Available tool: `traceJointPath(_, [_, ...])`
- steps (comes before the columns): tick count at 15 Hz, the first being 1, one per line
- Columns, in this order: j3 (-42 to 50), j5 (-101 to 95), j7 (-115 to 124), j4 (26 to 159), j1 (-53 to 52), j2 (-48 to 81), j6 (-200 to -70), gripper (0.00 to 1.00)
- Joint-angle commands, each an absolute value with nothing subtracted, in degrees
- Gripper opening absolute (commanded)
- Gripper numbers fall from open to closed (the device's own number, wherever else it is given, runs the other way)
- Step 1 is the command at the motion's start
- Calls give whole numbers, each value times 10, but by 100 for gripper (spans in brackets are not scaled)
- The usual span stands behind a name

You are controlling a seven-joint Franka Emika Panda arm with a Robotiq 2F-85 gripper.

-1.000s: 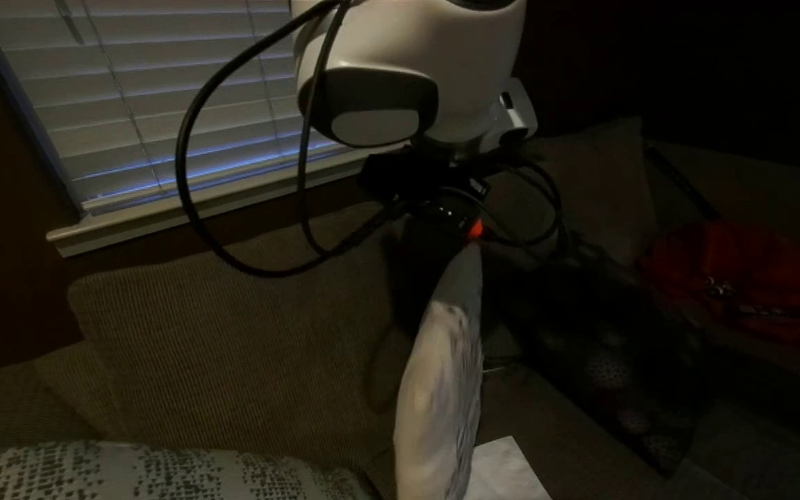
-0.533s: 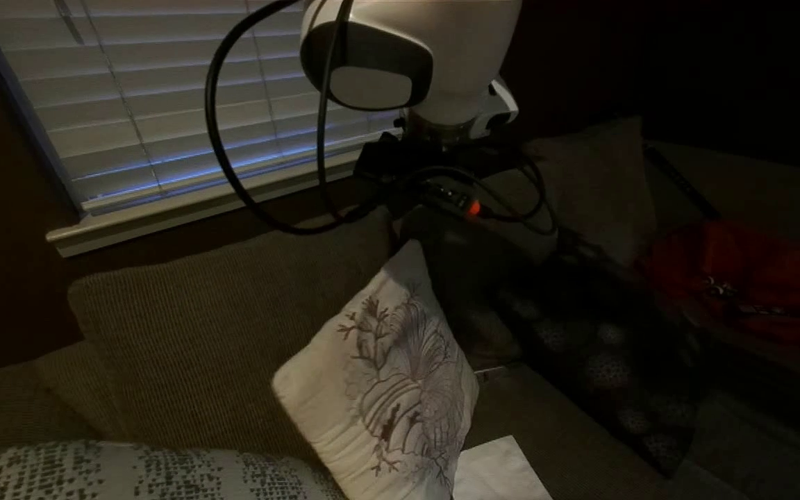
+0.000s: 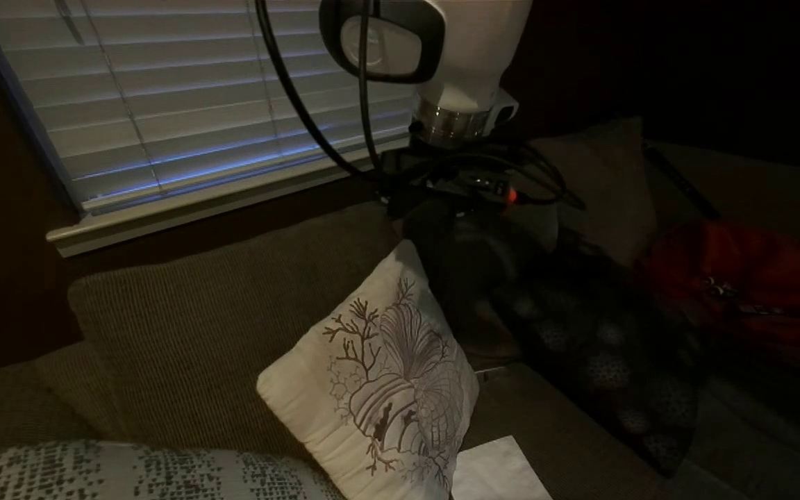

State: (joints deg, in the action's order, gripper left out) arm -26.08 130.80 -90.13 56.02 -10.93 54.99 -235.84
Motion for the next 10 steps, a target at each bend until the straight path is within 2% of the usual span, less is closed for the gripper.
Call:
traceJointPath(1, [-324, 1358, -1017, 602, -52, 533, -2374, 100])
traceJointPath(10, [-322, 1333, -1042, 606, -53, 539, -2373, 100])
